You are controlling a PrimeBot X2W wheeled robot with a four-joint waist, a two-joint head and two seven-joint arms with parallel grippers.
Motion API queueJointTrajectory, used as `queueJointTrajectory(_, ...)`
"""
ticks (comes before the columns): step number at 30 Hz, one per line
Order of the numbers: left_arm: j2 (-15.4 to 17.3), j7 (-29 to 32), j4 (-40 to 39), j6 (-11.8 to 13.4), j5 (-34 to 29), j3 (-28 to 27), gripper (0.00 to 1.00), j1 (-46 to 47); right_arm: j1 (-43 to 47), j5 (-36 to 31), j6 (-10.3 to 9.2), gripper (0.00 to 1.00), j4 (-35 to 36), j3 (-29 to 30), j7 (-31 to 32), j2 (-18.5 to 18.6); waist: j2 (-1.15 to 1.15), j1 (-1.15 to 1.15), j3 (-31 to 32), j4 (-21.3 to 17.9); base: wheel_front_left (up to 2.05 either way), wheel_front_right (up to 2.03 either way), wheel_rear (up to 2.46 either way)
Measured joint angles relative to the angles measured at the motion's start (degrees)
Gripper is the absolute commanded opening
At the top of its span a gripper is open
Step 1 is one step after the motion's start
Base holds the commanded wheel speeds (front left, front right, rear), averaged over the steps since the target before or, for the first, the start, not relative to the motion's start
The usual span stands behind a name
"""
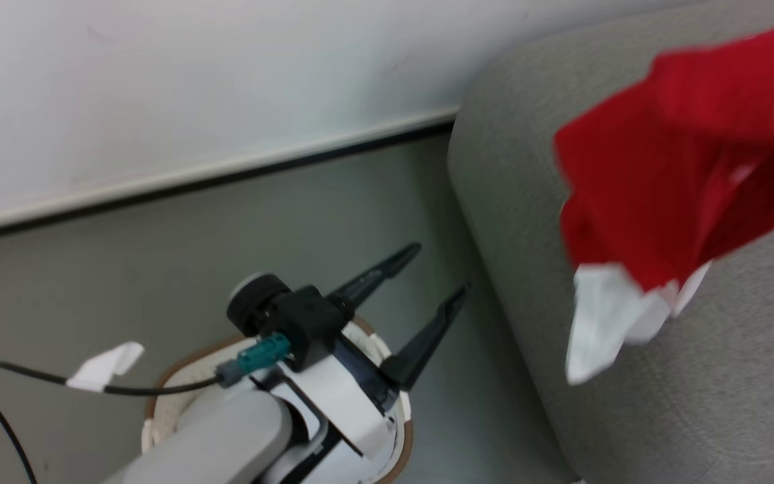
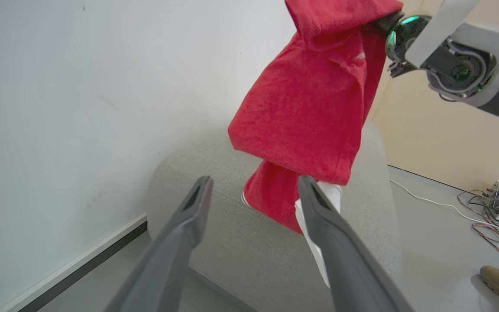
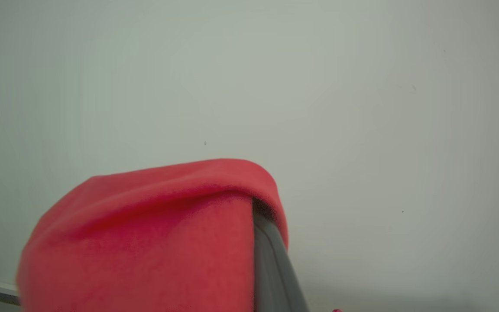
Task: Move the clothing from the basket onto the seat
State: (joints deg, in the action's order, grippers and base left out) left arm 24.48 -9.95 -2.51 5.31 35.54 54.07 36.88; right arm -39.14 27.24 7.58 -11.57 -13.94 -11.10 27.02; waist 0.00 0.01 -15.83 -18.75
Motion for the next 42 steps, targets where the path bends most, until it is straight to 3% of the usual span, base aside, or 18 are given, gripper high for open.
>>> queueJointTrajectory(11, 6.1, 1.8, -6.5, -0.7, -2.3, -3.7, 1.00, 6.6, -28.4, -7.1, 0.00, 0.00, -8.4, 20.5, 9.1, 10.0, 0.00, 0.01, -15.0, 5.0, 0.00, 0.00, 0.00)
queueJointTrajectory(15, 8.3, 2.4, -8.5, -0.1, -2.6, -5.1, 1.00, 7.3, -33.2, -10.7, 0.00, 0.00, -13.4, 27.1, 10.7, 13.7, 0.00, 0.01, -19.5, 6.4, 0.00, 0.00, 0.00)
queueJointTrajectory(18, 9.5, 2.8, -9.7, 0.3, -2.6, -5.3, 1.00, 7.1, -33.1, -11.7, 0.00, 0.00, -17.6, 32.6, 10.4, 13.9, 0.00, 0.01, -22.1, 7.3, 0.00, 0.00, 0.00)
queueJointTrajectory(21, 11.0, 3.8, -11.2, 1.1, -2.5, -5.4, 1.00, 6.1, -29.4, -14.0, -0.01, 0.00, -22.5, 38.4, 8.5, 12.6, 0.00, 0.01, -24.3, 7.7, 0.00, 0.00, 0.00)
queueJointTrajectory(26, 12.0, 4.4, -12.6, 2.8, -1.7, -5.6, 1.00, 3.7, -23.3, -17.6, 0.00, 0.00, -30.8, 45.4, 3.2, 5.4, 0.00, 0.00, -26.6, 8.3, 0.00, 0.00, 0.00)
queueJointTrajectory(29, 13.6, 4.8, -13.2, 3.9, -1.4, -6.0, 1.00, 2.1, -22.2, -19.1, 0.00, 0.00, -34.2, 46.8, 0.4, 1.9, -0.01, 0.00, -26.4, 8.0, 0.00, 0.00, 0.00)
queueJointTrajectory(36, 14.6, 4.7, -13.9, 5.5, 0.5, -7.1, 1.00, -0.1, -19.4, -24.1, 0.00, 0.00, -41.4, 47.0, -1.6, -2.0, 0.00, 0.00, -23.3, 6.9, 0.00, 0.00, 0.00)
queueJointTrajectory(37, 14.7, 4.4, -13.6, 5.7, 0.6, -7.3, 1.00, -0.3, -19.4, -24.7, 0.00, 0.03, -41.5, 46.9, -2.0, -2.0, 0.00, -0.01, -22.6, 6.7, 0.00, 0.00, 0.00)
queueJointTrajectory(39, 14.8, 3.7, -12.6, 5.9, 1.5, -7.8, 1.00, -1.0, -19.5, -25.6, 0.00, 0.52, -41.8, 46.4, -2.4, -2.3, 0.00, -0.01, -21.3, 6.3, 0.00, 0.00, 0.00)
queueJointTrajectory(40, 14.8, 3.0, -12.0, 6.0, 1.8, -8.1, 1.00, -1.4, -19.3, -26.0, 0.00, 1.00, -42.2, 45.6, -2.4, -2.7, -0.01, -0.01, -20.6, 6.1, 0.00, 0.00, 0.00)
queueJointTrajectory(42, 14.4, 1.7, -10.7, 6.4, 2.8, -8.7, 1.00, -2.6, -17.9, -26.8, 0.00, 1.00, -42.9, 43.6, -2.4, -3.7, -0.01, -0.01, -18.9, 5.8, 0.00, 0.00, 0.00)
